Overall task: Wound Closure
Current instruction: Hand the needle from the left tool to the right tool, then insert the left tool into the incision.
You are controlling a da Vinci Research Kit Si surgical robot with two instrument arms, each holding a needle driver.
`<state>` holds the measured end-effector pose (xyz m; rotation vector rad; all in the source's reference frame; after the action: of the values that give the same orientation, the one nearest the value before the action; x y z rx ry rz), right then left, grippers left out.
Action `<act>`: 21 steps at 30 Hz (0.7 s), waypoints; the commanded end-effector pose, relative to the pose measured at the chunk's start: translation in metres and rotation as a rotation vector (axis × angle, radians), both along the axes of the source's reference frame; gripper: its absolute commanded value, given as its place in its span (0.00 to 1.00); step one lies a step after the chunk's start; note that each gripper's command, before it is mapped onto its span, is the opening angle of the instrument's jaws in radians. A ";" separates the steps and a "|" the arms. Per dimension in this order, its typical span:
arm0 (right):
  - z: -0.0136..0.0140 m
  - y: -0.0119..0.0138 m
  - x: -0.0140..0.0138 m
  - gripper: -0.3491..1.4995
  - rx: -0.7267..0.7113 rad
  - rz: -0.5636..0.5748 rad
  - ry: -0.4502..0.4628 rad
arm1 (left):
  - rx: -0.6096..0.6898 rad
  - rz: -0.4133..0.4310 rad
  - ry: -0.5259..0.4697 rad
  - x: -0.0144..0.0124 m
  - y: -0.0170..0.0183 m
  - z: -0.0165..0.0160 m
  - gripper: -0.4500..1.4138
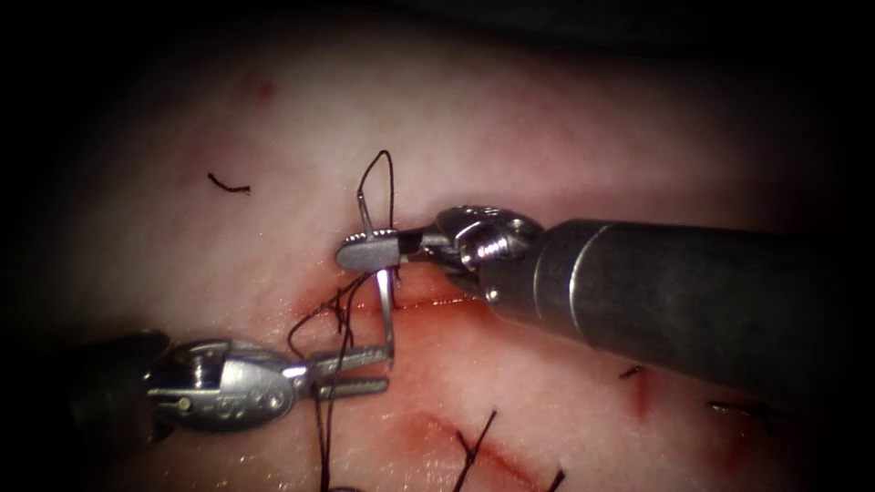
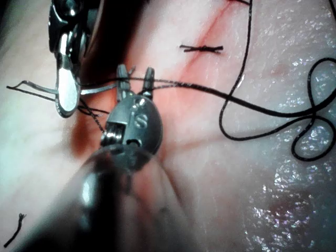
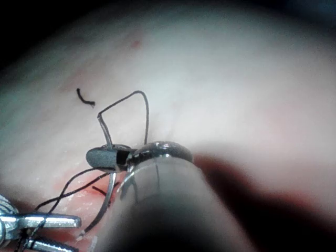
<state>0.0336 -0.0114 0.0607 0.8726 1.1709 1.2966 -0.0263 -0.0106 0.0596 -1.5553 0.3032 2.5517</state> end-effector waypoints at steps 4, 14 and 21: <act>0.0000 0.0020 -0.0010 0.00 0.026 0.046 -0.008 | 0.000 -0.027 0.008 0.0003 -0.0011 0.0010 0.41; 0.0003 0.0035 -0.0013 0.00 0.047 0.162 -0.020 | 0.021 0.021 0.043 -0.0030 -0.0049 0.0047 0.15; 0.0011 0.0041 -0.0010 0.00 0.040 0.255 -0.028 | 0.031 0.059 0.050 -0.0072 -0.0076 0.0049 0.05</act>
<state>0.0316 -0.0074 0.0613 0.7422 1.2660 1.5461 -0.0334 -0.0185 0.0637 -1.5121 0.2247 2.6297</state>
